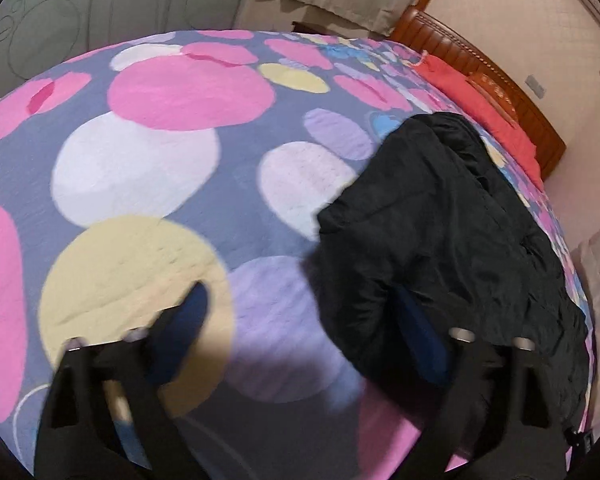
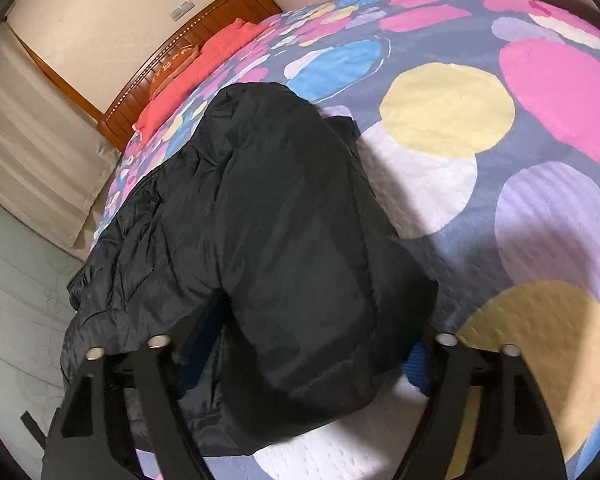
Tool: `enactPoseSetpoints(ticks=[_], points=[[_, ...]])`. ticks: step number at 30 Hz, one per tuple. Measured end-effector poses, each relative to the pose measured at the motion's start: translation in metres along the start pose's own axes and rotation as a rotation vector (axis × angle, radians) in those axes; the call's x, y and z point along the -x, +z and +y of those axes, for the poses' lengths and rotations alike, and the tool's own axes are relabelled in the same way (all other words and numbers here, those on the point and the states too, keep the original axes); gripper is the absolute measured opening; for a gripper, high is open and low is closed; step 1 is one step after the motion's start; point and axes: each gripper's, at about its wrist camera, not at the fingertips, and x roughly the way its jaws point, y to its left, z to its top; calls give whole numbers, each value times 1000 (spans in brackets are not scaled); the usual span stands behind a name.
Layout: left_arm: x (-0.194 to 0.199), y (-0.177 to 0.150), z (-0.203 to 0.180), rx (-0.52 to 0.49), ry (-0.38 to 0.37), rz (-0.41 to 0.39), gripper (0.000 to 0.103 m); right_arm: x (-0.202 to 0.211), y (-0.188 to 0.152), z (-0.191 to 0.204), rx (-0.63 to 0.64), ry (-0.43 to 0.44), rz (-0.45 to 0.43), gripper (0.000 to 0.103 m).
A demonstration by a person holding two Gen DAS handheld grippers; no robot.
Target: Fold large clothes
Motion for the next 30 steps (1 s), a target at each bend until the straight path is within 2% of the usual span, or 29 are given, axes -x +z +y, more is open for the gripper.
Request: enactPoseSetpoints(ticks=[1,2,3,4,5,6,7,8,11,16,19,21,22,23,24,26,30], points=[[2,-1,-4,-12,-13,-9,62,1,-2,0,0,5,-1,60],[4,-2,-7,-19,-68,-3,37,2,-3,-1,-2,14,-3,54],[5,-3,-7,-4,-111,10,30,2,-3,-2,-6,24,-2,52],[7,-2,-7,9,-107,14,30,3,-3,-5,-10,30,-2,51],[11,-2,-5,26,-98,10,33,4,-4,-6,-12,36,-1,49],[13,-2,-3,40,-100,6,40,6,-5,-8,-14,42,-1,49],[16,-3,1,67,-90,4,71,6,-6,-8,-14,47,-1,49],[16,-2,6,95,-82,10,86,7,-7,-9,-12,47,-3,49],[8,1,16,136,-105,33,87,7,-8,-9,-7,39,-12,49],[-9,17,7,94,-89,25,96,6,-7,-9,-2,37,-20,51],[-18,24,3,108,-115,22,96,5,-8,-8,2,32,-28,54],[-21,26,2,108,-112,12,80,5,-9,-7,5,26,-33,53],[-22,26,-3,73,-133,12,60,6,-9,-6,10,19,-35,53],[-24,27,-7,55,-169,20,31,6,-9,-5,15,15,-37,53],[-24,26,-9,46,-204,26,31,6,-10,-5,20,10,-39,52],[-21,24,-14,18,-184,12,24,7,-11,-5,21,8,-42,50],[-12,19,-19,-28,-165,-1,19,11,-12,-5,24,17,-40,42]])
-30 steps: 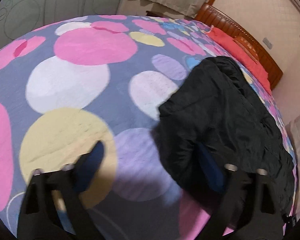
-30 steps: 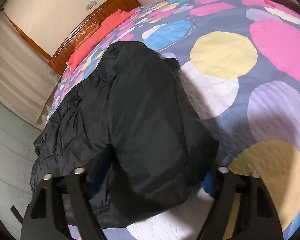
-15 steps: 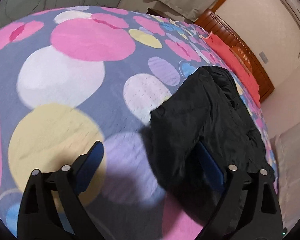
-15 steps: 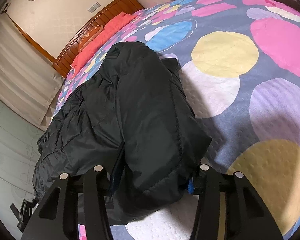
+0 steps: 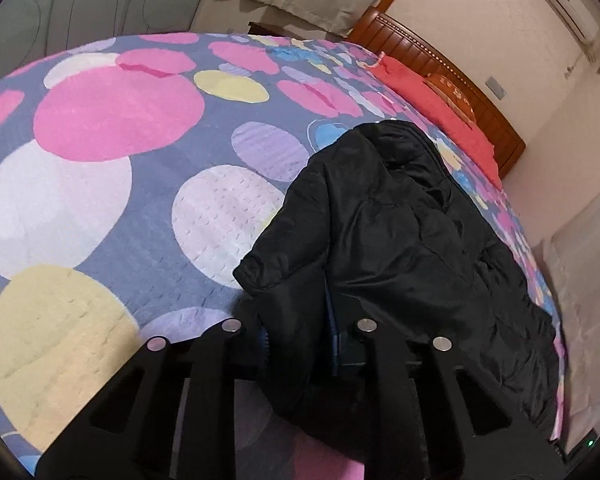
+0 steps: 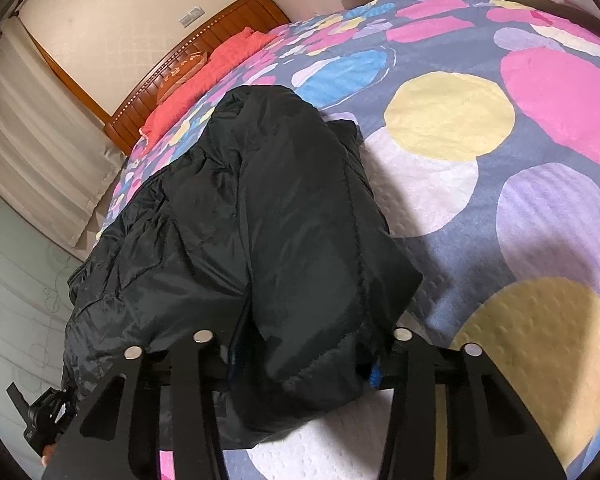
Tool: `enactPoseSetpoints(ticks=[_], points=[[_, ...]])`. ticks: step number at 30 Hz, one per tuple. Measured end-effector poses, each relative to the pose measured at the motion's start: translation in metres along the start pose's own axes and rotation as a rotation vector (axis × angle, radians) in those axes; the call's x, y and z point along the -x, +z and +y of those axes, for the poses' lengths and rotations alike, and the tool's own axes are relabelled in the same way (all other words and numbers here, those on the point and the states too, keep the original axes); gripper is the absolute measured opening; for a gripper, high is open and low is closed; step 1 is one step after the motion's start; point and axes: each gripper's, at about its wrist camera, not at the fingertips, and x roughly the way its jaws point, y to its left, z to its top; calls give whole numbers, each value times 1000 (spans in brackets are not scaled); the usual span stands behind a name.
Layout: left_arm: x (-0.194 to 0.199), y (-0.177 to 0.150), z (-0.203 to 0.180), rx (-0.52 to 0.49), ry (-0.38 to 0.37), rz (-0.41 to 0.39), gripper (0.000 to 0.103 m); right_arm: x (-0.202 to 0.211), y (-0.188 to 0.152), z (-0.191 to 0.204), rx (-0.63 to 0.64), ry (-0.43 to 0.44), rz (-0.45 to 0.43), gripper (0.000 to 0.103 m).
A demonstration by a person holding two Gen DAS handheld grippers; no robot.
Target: Fold large clothes
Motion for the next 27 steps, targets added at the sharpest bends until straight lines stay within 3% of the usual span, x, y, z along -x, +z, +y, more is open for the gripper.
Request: enactPoseSetpoints(ticks=[6,27], points=[[21,-14,0,-40,25,0,17,11,-2,-6,4,16,11,33],[143,-101,71,13,-11,71,16,114,-71,-57,54,56,86,31]])
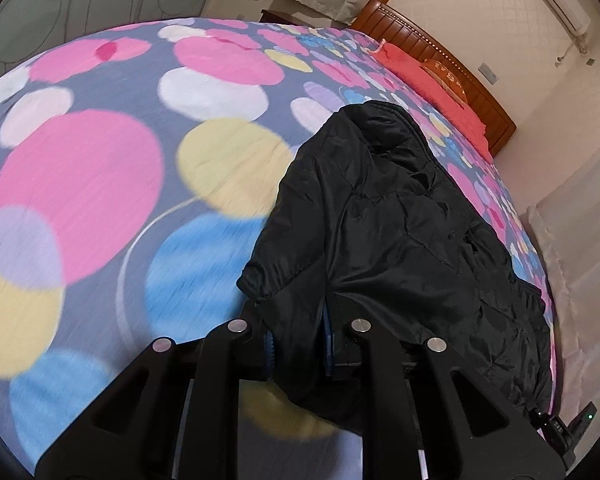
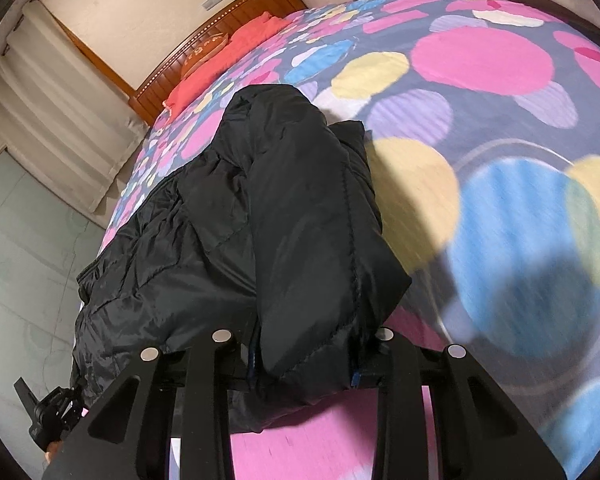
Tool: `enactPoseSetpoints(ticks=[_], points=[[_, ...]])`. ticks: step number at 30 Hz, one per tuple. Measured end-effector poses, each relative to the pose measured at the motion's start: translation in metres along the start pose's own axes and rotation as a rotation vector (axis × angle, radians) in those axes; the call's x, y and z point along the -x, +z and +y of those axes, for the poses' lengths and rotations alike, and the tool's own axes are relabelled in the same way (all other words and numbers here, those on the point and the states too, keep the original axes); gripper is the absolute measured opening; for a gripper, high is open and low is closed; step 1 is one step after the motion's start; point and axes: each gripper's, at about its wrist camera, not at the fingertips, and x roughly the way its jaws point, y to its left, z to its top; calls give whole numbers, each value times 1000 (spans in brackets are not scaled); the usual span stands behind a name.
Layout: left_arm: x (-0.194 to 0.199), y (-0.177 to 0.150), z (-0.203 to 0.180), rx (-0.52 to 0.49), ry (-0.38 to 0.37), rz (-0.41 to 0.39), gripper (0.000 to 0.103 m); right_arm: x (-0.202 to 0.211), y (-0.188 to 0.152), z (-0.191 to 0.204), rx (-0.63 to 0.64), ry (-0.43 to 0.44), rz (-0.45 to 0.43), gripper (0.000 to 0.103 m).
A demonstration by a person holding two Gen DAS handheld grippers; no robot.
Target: Fold large clothes
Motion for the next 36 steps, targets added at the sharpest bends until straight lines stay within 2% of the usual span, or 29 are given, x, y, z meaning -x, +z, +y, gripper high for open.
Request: enactPoseSetpoints(ticks=[7,12,15,16,17,18,24,29,33,36], points=[[27,-24,14,-2,-3,7,16,20,-16,-10,-8,7,17,32],[28,-29,14,-46,13,7,18,22,-17,-13,-5,8,25,35],[31,-28,14,-60,31,3,28,25,-18,-12,-15,-5,35,42],[33,-27,14,-65,30,6,36,27,-19,-13,-12,-9,39,43],[34,-27,14,-73,27,13,50,29,-21,-14,-7,-10,42,44],[36,-27,15,-79,22,16,56,32,-22,-13,3,-16,45,45],[48,-29,29,-105,11,57,65,55,-40,-1,103,-87,75,46],[63,-21,38,-124,1,56,69,77,-58,38,270,-130,104,46],[61,0,44,-149,-23,75,71,85,-60,86,421,-124,39,46],[52,15,45,-158,-65,101,72,70,-56,126,532,-124,-6,49]])
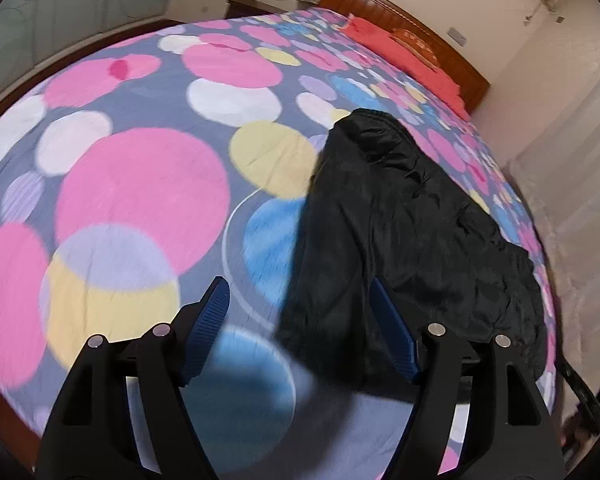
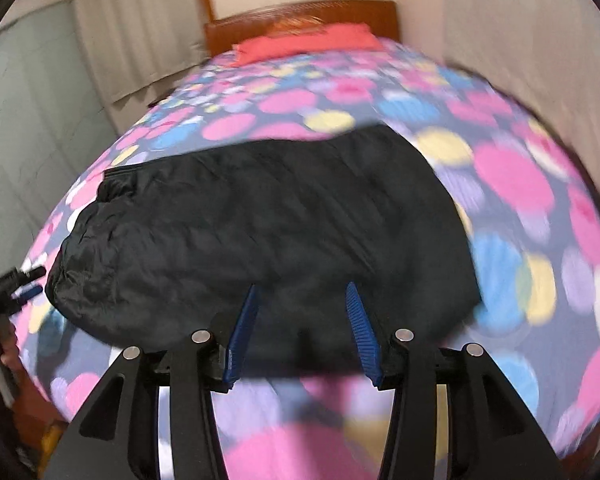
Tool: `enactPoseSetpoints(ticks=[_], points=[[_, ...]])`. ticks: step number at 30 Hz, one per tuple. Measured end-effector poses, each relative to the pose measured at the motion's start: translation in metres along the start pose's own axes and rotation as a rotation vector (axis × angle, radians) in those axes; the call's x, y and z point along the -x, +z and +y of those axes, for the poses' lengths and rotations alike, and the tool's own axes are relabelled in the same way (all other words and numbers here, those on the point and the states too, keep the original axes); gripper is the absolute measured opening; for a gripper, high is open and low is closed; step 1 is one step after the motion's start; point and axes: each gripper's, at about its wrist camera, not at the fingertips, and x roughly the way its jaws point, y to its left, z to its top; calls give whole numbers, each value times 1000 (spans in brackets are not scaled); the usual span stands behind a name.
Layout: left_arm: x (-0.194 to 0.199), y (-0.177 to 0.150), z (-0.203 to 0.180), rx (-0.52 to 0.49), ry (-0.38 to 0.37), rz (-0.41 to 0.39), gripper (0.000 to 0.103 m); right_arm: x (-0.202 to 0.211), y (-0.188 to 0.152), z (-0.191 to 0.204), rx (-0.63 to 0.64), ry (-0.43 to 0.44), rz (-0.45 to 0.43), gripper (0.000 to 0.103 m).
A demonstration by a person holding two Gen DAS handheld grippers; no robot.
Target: Fold large clothes
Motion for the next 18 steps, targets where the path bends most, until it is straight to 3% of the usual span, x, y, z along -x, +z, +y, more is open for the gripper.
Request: enactPoseSetpoints(ticks=[4,9,15,18], points=[[-20,20,0,13,-54,53,73,-36,28,48,103,-29,-7,53],[-41,34,-3,20,-85,80,73,-73,49,93,205,-145,-36,53],[-62,48,-11,6,-101,99,74,-122,49,108,227,-241,33,53],[-72,54,-15,0,-118,116,76,-141,42,101,182,-236,79,53]])
